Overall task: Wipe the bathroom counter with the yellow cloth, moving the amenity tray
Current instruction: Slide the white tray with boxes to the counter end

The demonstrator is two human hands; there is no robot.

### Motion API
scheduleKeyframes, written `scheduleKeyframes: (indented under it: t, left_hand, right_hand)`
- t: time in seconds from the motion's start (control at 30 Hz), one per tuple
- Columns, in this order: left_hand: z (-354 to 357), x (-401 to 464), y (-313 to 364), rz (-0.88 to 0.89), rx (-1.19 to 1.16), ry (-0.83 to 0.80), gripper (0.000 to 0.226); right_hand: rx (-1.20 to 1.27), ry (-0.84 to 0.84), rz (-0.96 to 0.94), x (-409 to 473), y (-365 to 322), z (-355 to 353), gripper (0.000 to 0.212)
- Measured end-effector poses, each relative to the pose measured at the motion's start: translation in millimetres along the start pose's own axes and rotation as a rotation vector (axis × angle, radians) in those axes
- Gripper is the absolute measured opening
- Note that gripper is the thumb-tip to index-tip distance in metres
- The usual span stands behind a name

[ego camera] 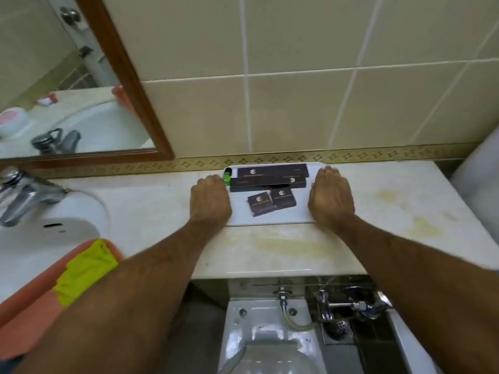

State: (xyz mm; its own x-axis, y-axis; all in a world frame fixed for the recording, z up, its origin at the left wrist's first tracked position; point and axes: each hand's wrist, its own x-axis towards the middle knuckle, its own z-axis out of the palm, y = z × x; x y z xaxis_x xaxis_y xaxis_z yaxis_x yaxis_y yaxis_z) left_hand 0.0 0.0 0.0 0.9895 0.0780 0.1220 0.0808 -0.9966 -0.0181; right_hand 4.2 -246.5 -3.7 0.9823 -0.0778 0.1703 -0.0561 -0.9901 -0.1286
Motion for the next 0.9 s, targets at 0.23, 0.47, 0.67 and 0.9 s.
scheduleKeyframes:
  t: [0.23, 0.47, 0.67, 0.9]
  left_hand:
    - [22, 8, 6, -0.207, -0.056, -0.079, 0.025]
    - [10, 10, 4, -0.094, -0.011, -0.091, 0.024]
    - [-34, 25, 49, 0.103, 0.019, -0.002, 0.020]
    - [-61, 48, 194, 0.397, 0.146, -0.010, 0.022]
  right_hand:
    - [0.085, -0.080, 0.354, 18, 16, 16, 0.024]
    - [0.141, -0.107, 0.279, 20, 28, -7, 0.024]
    - [0.328, -0.039, 0.492, -11, 88, -61, 0.011]
    - [0.482, 0.042, 0.821, -84, 199, -92, 0.021]
